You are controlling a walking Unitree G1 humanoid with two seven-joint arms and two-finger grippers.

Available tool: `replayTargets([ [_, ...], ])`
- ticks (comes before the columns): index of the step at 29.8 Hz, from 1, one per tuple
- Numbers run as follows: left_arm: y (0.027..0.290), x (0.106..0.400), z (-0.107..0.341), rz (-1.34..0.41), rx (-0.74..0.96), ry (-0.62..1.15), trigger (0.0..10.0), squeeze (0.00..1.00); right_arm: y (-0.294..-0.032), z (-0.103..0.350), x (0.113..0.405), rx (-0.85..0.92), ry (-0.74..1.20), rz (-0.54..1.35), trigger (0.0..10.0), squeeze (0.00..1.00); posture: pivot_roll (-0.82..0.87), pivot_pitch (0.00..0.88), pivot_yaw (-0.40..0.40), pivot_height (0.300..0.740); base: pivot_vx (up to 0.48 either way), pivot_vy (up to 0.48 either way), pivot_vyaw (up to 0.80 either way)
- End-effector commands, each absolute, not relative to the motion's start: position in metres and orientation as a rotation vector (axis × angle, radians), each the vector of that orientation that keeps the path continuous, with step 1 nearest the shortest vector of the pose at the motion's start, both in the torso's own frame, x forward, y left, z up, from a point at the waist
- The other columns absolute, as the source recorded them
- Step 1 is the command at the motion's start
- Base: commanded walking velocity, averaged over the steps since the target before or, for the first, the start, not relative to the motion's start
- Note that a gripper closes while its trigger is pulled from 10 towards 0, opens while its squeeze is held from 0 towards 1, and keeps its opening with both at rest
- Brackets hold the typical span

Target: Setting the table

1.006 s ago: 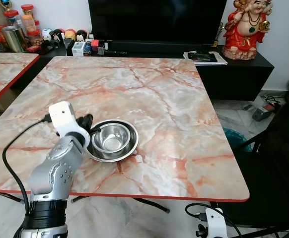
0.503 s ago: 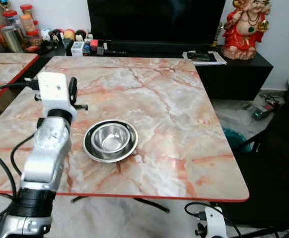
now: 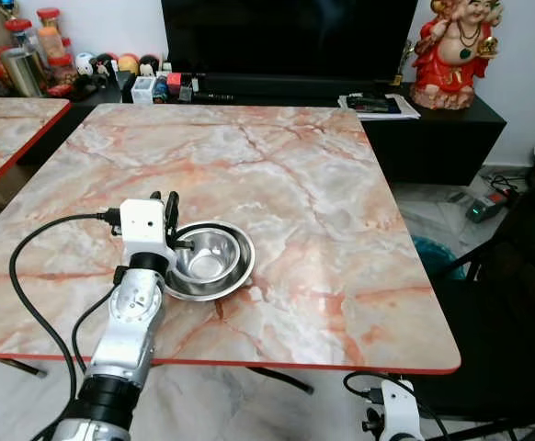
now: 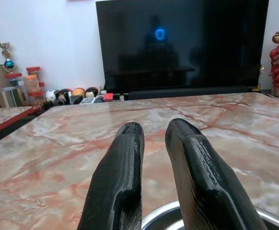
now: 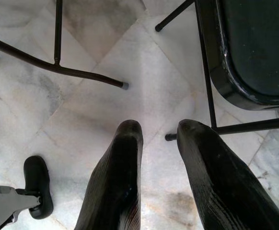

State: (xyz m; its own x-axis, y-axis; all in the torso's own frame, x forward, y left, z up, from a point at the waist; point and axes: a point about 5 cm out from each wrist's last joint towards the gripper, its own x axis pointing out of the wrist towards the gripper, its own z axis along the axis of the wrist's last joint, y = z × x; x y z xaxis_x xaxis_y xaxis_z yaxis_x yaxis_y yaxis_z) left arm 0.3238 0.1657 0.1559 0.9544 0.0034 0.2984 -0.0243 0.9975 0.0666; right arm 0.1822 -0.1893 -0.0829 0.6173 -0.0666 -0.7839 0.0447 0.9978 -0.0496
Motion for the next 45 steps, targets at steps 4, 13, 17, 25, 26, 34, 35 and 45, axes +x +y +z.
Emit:
replayTargets([
  [4,0.169,0.328,0.163,0.028,0.071,-0.339,10.0,0.00,-0.192,-0.080,0.188,-0.025,0.881,-0.074,10.0,0.00,-0.01,0.000,-0.035,0.740,0.000,0.245,0.00],
  [13,0.173,0.331,0.169,0.029,0.081,-0.361,10.0,0.00,-0.193,-0.080,0.186,-0.034,0.887,-0.072,10.0,0.00,-0.02,0.000,-0.030,0.740,0.000,0.365,0.00],
  [17,0.172,0.333,0.171,0.022,0.084,-0.369,10.0,0.00,-0.193,-0.081,0.185,-0.038,0.890,-0.068,10.0,0.00,-0.03,0.000,-0.021,0.740,0.000,0.480,0.00],
  [25,0.171,0.334,0.176,0.013,0.088,-0.384,10.0,0.00,-0.192,-0.080,0.186,-0.038,0.886,-0.064,10.0,0.00,-0.02,0.000,-0.018,0.740,0.000,0.480,0.00],
  [26,0.172,0.334,0.177,0.016,0.088,-0.386,10.0,0.00,-0.192,-0.080,0.186,-0.039,0.886,-0.064,10.0,0.00,-0.02,0.000,-0.018,0.740,0.000,0.480,0.00],
  [34,0.175,0.334,0.183,0.022,0.084,-0.401,10.0,0.00,-0.190,-0.081,0.186,-0.039,0.889,-0.056,10.0,0.00,-0.02,0.000,-0.012,0.740,0.000,0.480,0.00],
  [35,0.175,0.334,0.183,0.022,0.084,-0.401,10.0,0.00,-0.190,-0.081,0.186,-0.039,0.889,-0.056,10.0,0.00,-0.02,0.000,-0.012,0.740,0.000,0.480,0.00],
  [45,0.172,0.336,0.189,-0.002,0.090,-0.414,10.0,0.00,-0.184,-0.083,0.184,-0.025,0.896,-0.052,10.0,0.00,-0.02,0.000,0.014,0.740,0.000,0.480,0.00],
])
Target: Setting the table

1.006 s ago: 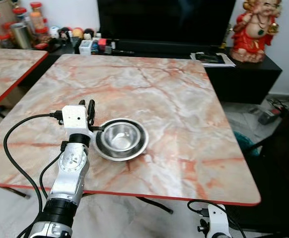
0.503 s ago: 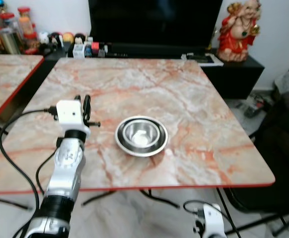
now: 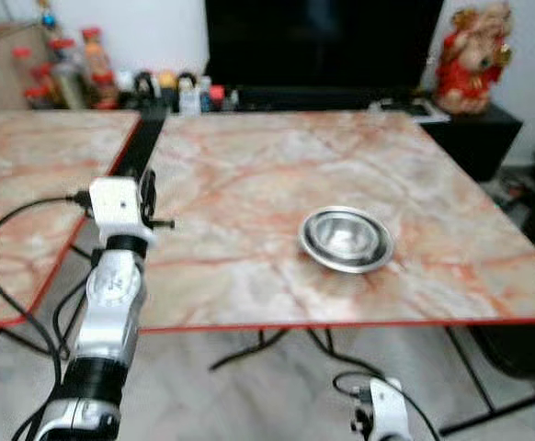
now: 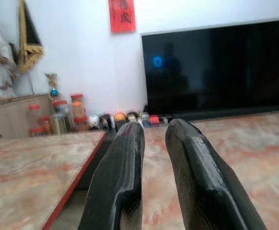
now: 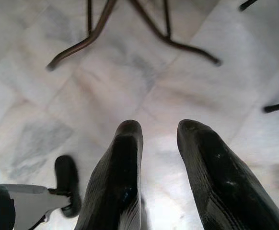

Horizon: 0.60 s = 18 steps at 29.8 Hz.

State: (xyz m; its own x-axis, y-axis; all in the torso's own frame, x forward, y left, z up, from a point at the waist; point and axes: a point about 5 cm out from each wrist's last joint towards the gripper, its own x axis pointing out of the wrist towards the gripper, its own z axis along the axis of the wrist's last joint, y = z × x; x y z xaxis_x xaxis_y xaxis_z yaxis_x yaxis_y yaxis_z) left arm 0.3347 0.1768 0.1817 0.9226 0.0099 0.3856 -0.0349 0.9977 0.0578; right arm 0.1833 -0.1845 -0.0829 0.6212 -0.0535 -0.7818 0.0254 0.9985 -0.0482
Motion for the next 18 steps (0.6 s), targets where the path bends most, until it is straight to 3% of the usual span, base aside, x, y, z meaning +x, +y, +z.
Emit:
replayTargets([
  [1,0.1711,0.3363,0.1897,-0.006,0.090,-0.415,10.0,0.00,-0.1832,-0.0830,0.1833,-0.022,0.896,-0.053,10.0,0.00,-0.02,0.000,0.014,0.740,0.000,0.480,0.00],
  [18,0.1777,0.3335,0.1942,0.025,0.090,-0.419,10.0,0.00,-0.1833,-0.0830,0.1834,-0.012,0.897,-0.068,10.0,0.00,0.01,0.000,-0.003,0.740,0.000,0.480,0.00],
])
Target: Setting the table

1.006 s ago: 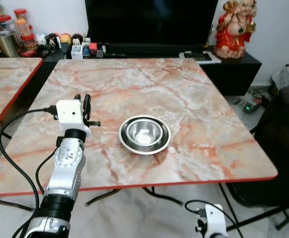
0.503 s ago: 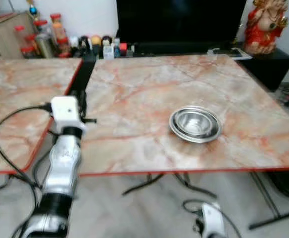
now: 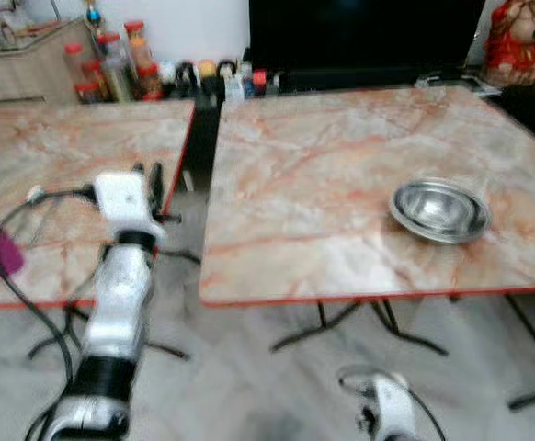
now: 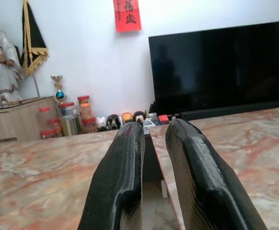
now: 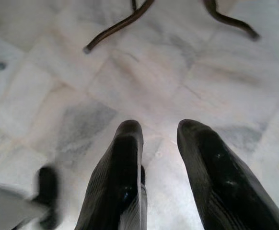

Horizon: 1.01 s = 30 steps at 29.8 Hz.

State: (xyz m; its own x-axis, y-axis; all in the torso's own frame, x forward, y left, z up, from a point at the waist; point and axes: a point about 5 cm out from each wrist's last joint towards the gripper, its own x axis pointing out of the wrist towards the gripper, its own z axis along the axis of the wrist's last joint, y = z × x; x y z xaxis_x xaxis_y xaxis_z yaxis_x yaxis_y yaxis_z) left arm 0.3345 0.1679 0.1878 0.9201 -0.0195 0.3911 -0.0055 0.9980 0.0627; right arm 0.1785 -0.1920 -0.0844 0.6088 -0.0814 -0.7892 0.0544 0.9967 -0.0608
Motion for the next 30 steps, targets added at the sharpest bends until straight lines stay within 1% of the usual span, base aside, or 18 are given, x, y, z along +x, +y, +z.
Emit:
replayTargets([
  [1,0.178,0.333,0.195,0.026,0.090,-0.419,10.0,0.00,-0.183,-0.083,0.183,-0.011,0.897,-0.069,10.0,0.00,0.01,0.000,-0.003,0.740,0.000,0.480,0.00],
  [18,0.185,0.330,0.200,0.055,0.101,-0.432,10.0,0.00,-0.184,-0.083,0.184,-0.006,0.896,-0.076,10.0,0.00,0.02,0.000,-0.005,0.740,0.000,0.480,0.00],
  [30,0.202,0.327,0.182,0.123,0.071,-0.365,10.0,0.00,-0.184,-0.083,0.183,-0.005,0.899,-0.076,10.0,0.00,0.02,0.000,-0.007,0.740,0.000,0.000,0.00],
])
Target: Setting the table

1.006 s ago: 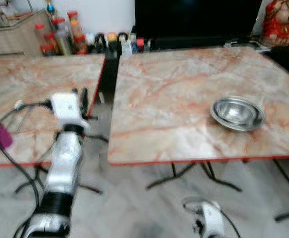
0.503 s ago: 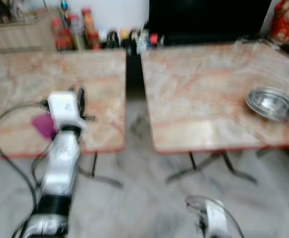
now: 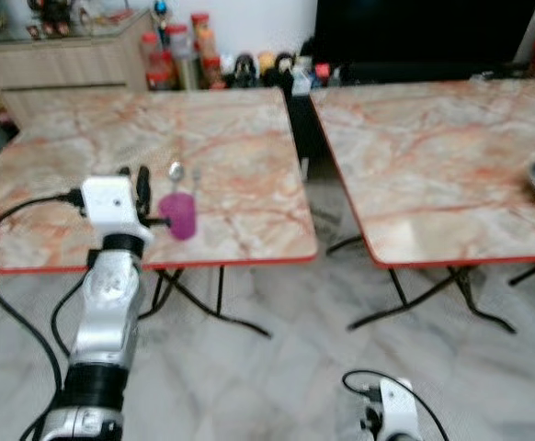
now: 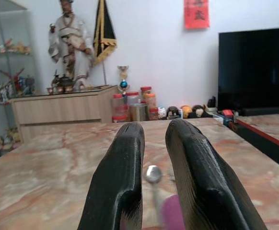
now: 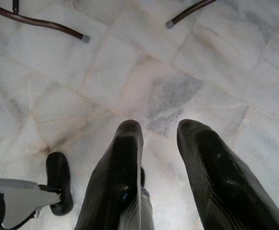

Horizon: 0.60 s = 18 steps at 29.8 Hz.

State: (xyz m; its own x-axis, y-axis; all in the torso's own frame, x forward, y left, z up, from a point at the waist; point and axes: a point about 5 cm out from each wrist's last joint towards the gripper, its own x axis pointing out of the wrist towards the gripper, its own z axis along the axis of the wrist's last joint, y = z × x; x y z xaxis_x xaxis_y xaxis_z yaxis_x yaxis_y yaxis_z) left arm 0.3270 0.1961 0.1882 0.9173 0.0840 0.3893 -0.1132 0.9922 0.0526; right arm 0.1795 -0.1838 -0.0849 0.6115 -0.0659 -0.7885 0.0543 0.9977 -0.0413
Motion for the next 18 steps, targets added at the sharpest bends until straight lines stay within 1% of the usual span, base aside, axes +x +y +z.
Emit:
replayTargets([
  [1,0.204,0.327,0.181,0.131,0.066,-0.359,10.0,0.00,-0.184,-0.083,0.183,-0.005,0.899,-0.076,10.0,0.00,0.02,0.000,-0.007,0.740,0.000,0.000,0.00],
  [2,0.223,0.323,0.164,0.196,0.082,-0.294,10.0,0.00,-0.184,-0.083,0.183,-0.006,0.899,-0.075,10.0,0.00,0.02,0.000,-0.009,0.740,0.000,0.000,0.00],
  [3,0.231,0.321,0.156,0.222,0.084,-0.266,10.0,0.00,-0.183,-0.083,0.183,-0.006,0.899,-0.075,10.0,0.00,0.02,0.000,-0.009,0.740,0.000,0.000,0.00],
  [6,0.242,0.315,0.142,0.263,0.098,-0.213,10.0,0.00,-0.183,-0.083,0.183,-0.006,0.900,-0.074,10.0,0.00,0.02,0.000,-0.009,0.740,0.000,0.000,0.00],
  [8,0.245,0.311,0.136,0.281,0.066,-0.198,10.0,0.00,-0.184,-0.083,0.183,-0.007,0.900,-0.074,10.0,0.00,0.02,0.000,-0.011,0.740,0.000,0.000,0.00],
  [12,0.237,0.313,0.141,0.247,0.051,-0.213,10.0,0.00,-0.184,-0.083,0.183,-0.008,0.900,-0.072,10.0,0.00,0.03,0.000,-0.018,0.740,0.000,0.000,0.00],
  [14,0.226,0.318,0.148,0.197,0.000,-0.238,10.0,0.00,-0.184,-0.083,0.183,-0.010,0.900,-0.068,10.0,0.00,0.03,0.000,-0.018,0.740,0.000,0.000,0.00],
  [16,0.214,0.323,0.155,0.149,-0.017,-0.258,10.0,0.00,-0.184,-0.083,0.184,-0.009,0.898,-0.069,10.0,0.00,0.03,0.000,-0.018,0.740,0.000,0.000,0.00],
  [18,0.208,0.326,0.156,0.125,-0.008,-0.255,10.0,0.00,-0.184,-0.083,0.184,-0.009,0.898,-0.069,10.0,0.00,0.03,0.000,-0.018,0.740,0.000,0.000,0.00],
])
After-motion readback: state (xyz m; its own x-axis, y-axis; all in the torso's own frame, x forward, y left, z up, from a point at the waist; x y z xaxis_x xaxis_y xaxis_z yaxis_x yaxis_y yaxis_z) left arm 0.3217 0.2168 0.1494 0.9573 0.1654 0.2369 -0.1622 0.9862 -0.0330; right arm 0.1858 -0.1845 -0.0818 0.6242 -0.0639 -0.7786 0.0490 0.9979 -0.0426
